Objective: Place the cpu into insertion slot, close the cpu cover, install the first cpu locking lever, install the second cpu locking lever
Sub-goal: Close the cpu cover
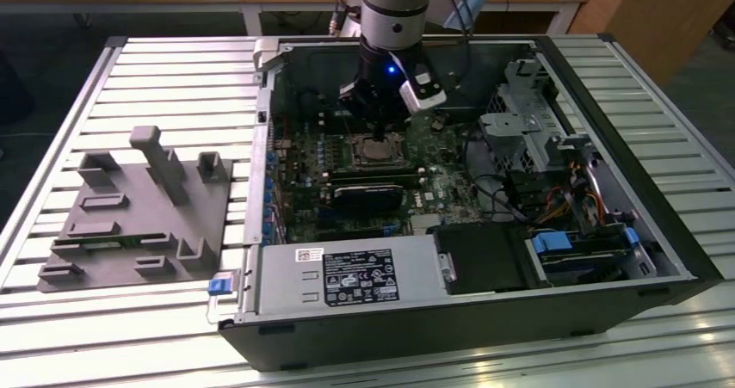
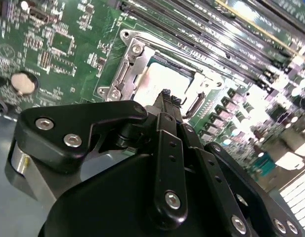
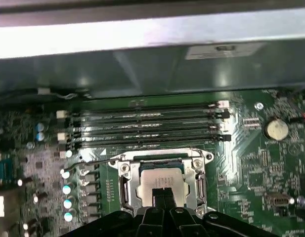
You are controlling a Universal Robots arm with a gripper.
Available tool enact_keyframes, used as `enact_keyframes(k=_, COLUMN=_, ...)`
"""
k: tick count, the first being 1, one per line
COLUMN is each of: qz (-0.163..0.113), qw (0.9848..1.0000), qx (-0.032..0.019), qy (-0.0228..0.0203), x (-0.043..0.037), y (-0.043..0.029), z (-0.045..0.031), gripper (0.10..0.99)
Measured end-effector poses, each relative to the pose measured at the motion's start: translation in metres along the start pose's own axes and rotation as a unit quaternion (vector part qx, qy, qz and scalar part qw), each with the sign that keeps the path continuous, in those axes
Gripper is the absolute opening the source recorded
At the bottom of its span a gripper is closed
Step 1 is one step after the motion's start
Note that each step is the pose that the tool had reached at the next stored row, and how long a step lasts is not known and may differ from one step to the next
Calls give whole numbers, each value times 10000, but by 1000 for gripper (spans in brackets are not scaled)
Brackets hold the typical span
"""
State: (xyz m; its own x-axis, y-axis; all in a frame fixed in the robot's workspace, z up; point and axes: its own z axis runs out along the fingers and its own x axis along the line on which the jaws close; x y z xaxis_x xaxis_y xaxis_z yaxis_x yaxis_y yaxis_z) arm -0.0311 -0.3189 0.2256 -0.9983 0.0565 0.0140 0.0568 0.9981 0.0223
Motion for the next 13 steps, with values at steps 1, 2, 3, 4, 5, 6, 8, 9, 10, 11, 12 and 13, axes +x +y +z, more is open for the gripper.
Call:
enact_keyframes(k=1, qz=-90, qw=10000, qx=1, qy=2, x=0, y=0, z=0, gripper=106)
enact_keyframes(k=2, qz=-180, qw=9998, qx=3, qy=4, x=0, y=0, z=0, gripper=106)
enact_keyframes(k=3, qz=-259, qw=9997, qx=3, qy=6, x=0, y=0, z=0, gripper=106)
enact_keyframes(k=4, qz=-297, qw=9996, qx=4, qy=7, x=0, y=0, z=0, gripper=106)
enact_keyframes(k=5, qz=-334, qw=9994, qx=5, qy=8, x=0, y=0, z=0, gripper=106)
enact_keyframes(k=6, qz=-370, qw=9993, qx=5, qy=8, x=0, y=0, z=0, gripper=106)
enact_keyframes(k=8, qz=-373, qw=9993, qx=3, qy=-40, x=1, y=0, z=2, gripper=106)
enact_keyframes(k=9, qz=-374, qw=9992, qx=2, qy=-103, x=4, y=-1, z=4, gripper=106)
enact_keyframes(k=10, qz=-374, qw=9992, qx=1, qy=-160, x=6, y=-1, z=7, gripper=106)
enact_keyframes(k=11, qz=-375, qw=9991, qx=0, qy=-198, x=7, y=-2, z=11, gripper=106)
enact_keyframes(k=12, qz=-374, qw=9991, qx=-1, qy=-209, x=6, y=-4, z=18, gripper=106)
enact_keyframes(k=13, qz=-374, qw=9991, qx=0, qy=-212, x=7, y=-6, z=26, gripper=106)
